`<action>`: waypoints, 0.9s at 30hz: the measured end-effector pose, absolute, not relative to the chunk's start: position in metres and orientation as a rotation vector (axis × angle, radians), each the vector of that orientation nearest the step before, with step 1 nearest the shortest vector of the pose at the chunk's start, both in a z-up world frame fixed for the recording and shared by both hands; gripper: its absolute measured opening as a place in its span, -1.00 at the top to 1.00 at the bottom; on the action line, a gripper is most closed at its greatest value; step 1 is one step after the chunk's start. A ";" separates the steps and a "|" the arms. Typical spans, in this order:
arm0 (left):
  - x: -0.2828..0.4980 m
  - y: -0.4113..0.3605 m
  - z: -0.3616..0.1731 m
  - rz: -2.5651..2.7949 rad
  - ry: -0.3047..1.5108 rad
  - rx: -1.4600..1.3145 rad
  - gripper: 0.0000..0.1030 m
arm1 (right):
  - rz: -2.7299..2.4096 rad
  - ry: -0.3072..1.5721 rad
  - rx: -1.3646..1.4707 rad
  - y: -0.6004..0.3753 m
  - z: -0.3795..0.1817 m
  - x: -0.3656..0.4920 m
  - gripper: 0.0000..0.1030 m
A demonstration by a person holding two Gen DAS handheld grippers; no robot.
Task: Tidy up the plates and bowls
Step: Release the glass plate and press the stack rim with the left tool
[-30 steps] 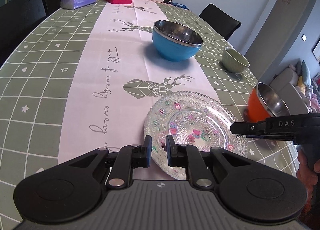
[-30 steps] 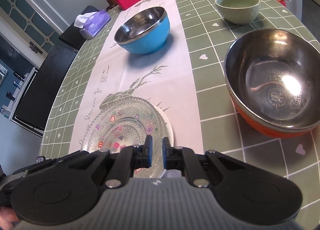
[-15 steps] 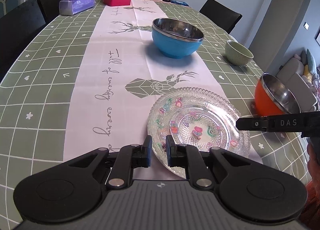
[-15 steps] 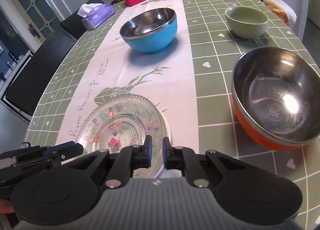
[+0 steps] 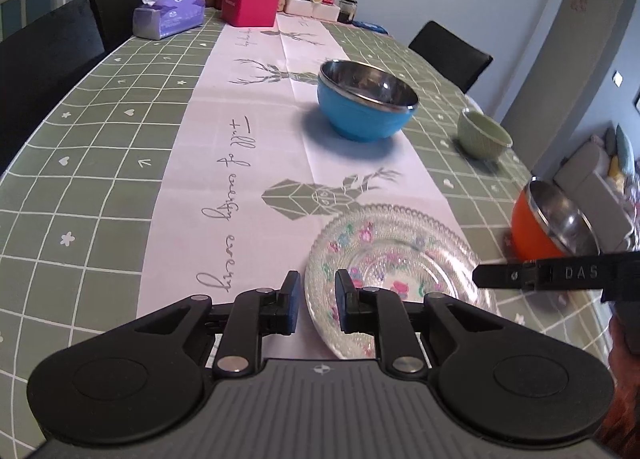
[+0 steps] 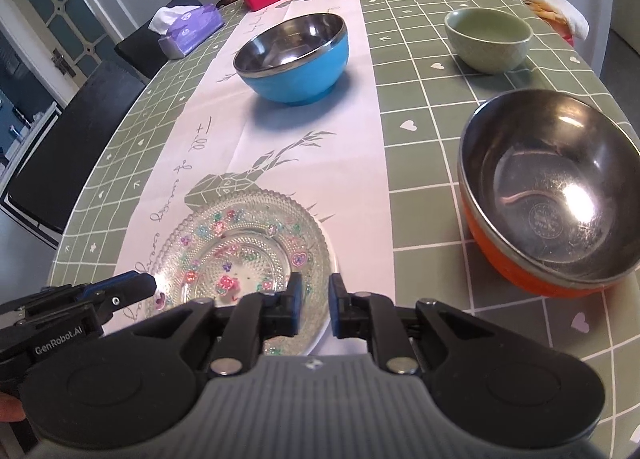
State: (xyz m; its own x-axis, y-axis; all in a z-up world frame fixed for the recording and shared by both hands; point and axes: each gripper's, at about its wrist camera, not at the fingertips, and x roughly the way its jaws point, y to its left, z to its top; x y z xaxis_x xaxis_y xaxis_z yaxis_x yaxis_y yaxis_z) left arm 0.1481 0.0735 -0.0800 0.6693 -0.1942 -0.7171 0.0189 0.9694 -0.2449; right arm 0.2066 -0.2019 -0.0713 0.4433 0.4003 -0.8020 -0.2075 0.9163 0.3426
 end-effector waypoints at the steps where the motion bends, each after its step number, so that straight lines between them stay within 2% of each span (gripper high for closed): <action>1: 0.150 0.075 -0.080 -0.121 0.833 -0.243 0.61 | 0.375 1.047 0.209 -0.202 -0.071 0.207 0.38; 7: 0.162 0.089 -0.097 -0.132 0.944 -0.396 0.60 | 0.365 1.152 0.371 -0.217 -0.087 0.217 0.33; 15: 0.164 0.097 -0.108 -0.144 0.983 -0.514 0.37 | 0.375 1.241 0.517 -0.222 -0.103 0.219 0.36; 18: 0.166 0.101 -0.114 -0.167 1.009 -0.584 0.37 | 0.379 1.245 0.538 -0.224 -0.105 0.219 0.46; 27: 0.172 0.107 -0.112 -0.131 1.010 -0.603 0.38 | 0.386 1.223 0.548 -0.220 -0.105 0.223 0.48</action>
State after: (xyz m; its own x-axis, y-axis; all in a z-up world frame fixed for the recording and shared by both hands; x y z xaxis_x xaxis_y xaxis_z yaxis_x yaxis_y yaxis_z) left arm 0.1716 0.1066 -0.1118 0.5395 -0.3728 -0.7550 -0.1678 0.8311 -0.5303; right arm 0.2234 -0.2202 -0.1055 0.3027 0.5570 -0.7734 0.0116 0.8092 0.5874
